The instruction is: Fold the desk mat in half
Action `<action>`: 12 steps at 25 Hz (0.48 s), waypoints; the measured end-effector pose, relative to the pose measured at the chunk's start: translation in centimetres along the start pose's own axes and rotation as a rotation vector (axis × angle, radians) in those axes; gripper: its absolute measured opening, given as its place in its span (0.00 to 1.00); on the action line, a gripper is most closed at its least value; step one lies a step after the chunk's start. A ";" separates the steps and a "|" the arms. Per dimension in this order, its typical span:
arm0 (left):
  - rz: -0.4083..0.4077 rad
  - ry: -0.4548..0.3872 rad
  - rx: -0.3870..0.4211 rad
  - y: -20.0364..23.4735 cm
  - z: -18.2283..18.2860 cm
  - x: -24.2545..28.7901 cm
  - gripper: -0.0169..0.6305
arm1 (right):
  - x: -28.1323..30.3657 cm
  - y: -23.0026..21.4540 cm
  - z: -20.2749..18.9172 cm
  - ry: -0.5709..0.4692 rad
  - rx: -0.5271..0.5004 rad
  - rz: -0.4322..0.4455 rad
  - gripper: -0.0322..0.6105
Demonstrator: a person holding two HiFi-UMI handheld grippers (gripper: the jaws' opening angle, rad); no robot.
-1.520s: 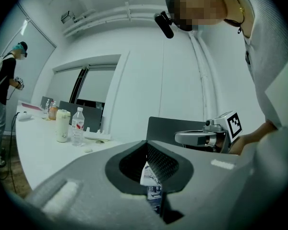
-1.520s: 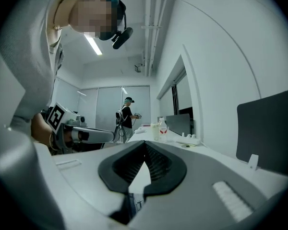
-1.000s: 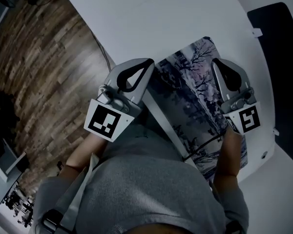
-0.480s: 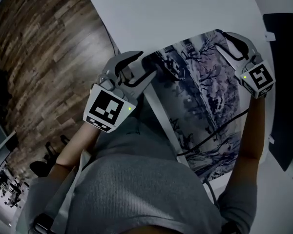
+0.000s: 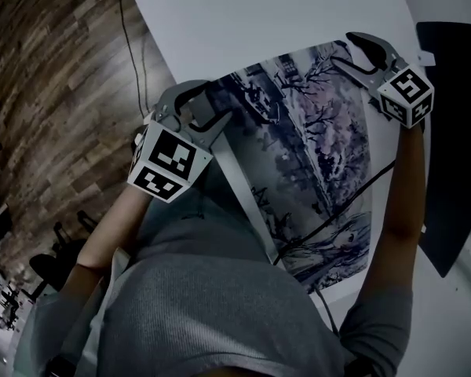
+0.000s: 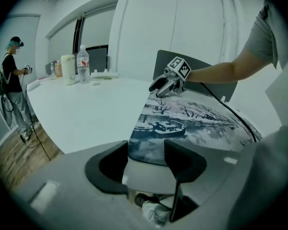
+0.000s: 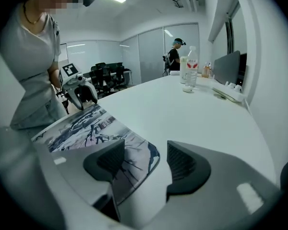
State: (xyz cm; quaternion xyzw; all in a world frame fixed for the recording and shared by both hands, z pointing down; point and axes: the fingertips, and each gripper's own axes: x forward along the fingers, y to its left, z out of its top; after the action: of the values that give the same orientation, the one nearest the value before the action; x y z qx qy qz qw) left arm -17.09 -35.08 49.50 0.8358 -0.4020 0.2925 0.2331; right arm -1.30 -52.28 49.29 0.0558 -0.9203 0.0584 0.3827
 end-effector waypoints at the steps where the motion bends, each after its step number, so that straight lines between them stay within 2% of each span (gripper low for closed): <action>1: -0.003 0.014 0.002 -0.3 -0.2 0.3 0.42 | 0.0 0.1 0.0 0.011 -0.005 0.010 0.47; 3: 0.008 0.029 0.020 -0.5 -0.3 0.5 0.43 | 0.1 0.8 0.1 0.036 -0.012 0.041 0.43; 5: 0.016 0.033 0.024 -0.5 -0.2 0.6 0.44 | 0.2 1.1 0.3 0.050 -0.004 0.055 0.45; 12: 0.037 0.082 0.002 -0.2 -0.2 0.7 0.44 | 0.4 1.1 0.5 0.039 -0.003 0.038 0.41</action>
State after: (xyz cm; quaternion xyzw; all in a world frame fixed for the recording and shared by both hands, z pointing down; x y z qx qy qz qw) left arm -16.63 -35.23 50.11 0.8158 -0.4070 0.3312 0.2431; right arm -2.16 -51.32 49.16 0.0366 -0.9136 0.0651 0.3996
